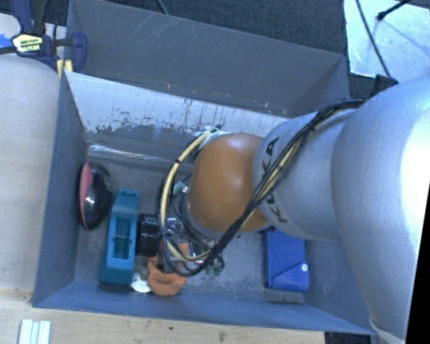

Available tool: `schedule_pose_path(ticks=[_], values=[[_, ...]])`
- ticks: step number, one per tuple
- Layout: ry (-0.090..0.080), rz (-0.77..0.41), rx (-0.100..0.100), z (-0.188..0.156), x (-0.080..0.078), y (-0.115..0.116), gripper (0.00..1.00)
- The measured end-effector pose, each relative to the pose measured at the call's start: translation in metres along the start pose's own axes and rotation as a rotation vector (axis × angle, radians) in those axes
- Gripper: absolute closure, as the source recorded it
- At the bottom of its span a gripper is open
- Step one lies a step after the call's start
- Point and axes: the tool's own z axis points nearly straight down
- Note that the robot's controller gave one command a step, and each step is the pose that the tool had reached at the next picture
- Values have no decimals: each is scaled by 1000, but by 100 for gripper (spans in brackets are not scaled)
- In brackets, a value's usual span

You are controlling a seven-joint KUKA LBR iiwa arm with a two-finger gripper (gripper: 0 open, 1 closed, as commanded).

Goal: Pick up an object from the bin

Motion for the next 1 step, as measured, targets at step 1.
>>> schedule_pose_path(ticks=[1], values=[[2,-22,-8,0,12,-35,100]])
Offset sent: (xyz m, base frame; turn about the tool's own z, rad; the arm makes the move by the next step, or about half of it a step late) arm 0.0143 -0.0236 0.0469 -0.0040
